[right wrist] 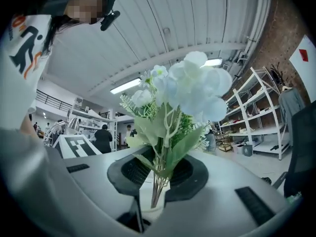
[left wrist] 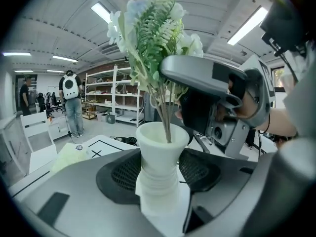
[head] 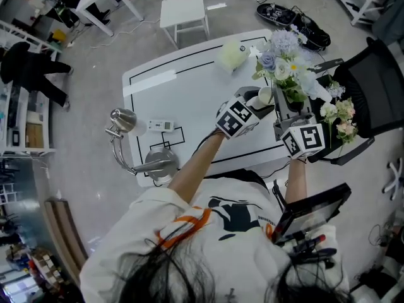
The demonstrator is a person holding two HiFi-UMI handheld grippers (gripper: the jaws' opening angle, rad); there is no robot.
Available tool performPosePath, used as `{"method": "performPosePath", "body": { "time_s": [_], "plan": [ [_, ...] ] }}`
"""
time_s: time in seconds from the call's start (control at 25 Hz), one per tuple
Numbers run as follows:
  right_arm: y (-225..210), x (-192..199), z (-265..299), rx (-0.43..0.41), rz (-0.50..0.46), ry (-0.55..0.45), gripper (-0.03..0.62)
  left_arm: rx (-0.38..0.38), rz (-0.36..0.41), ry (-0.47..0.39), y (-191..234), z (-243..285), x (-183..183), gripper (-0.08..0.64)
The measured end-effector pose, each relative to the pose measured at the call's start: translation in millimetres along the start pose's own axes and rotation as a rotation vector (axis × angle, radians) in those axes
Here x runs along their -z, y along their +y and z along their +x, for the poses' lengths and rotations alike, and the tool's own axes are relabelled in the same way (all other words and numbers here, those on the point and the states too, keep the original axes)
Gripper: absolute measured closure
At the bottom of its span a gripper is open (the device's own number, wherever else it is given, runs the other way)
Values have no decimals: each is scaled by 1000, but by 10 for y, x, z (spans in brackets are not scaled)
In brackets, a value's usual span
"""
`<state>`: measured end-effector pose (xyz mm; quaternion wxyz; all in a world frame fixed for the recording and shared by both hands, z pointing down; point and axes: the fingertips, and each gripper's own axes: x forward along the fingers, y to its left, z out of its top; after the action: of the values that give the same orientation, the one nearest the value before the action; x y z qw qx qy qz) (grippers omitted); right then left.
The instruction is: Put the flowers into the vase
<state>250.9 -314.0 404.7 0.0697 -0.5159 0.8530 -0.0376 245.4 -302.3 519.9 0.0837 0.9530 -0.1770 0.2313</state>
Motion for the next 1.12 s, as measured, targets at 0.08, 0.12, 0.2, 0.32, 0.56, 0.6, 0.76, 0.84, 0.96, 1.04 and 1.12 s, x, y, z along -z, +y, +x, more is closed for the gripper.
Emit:
{"method": "performPosePath", "body": {
  "time_s": [0.08, 0.12, 0.2, 0.32, 0.56, 0.6, 0.76, 0.84, 0.96, 1.04, 1.12],
  "plan": [
    [62, 110, -23, 2, -33, 64, 522, 2, -4, -6, -10, -8, -10, 316],
    [91, 166, -29, 5, -59, 100, 512, 2, -8, -10, -10, -11, -15, 316],
    [133, 273, -42, 10, -107, 160, 490, -1, -14, -19, -1, -12, -15, 316],
    [169, 340, -71, 19, -121, 194, 467, -4, -9, -20, 11, 2, -4, 316],
    [221, 353, -156, 49, -137, 246, 407, -6, -9, -28, 10, 19, -9, 316],
    [221, 368, -180, 59, -146, 263, 395, -7, -11, -29, 14, 18, -12, 316],
    [220, 428, -317, 93, -145, 304, 374, -13, -24, -41, 39, 11, -38, 316],
    [233, 458, -379, 97, -115, 300, 374, -22, -22, -44, 53, 12, -31, 316],
    [248, 513, -466, 102, -75, 299, 374, -36, -18, -37, 41, 40, 31, 313],
    [247, 529, -516, 108, -62, 298, 374, -46, -14, -37, 37, 47, 55, 312],
    [240, 535, -559, 116, -44, 293, 374, -57, -21, -42, 55, 20, 52, 304]
  ]
}}
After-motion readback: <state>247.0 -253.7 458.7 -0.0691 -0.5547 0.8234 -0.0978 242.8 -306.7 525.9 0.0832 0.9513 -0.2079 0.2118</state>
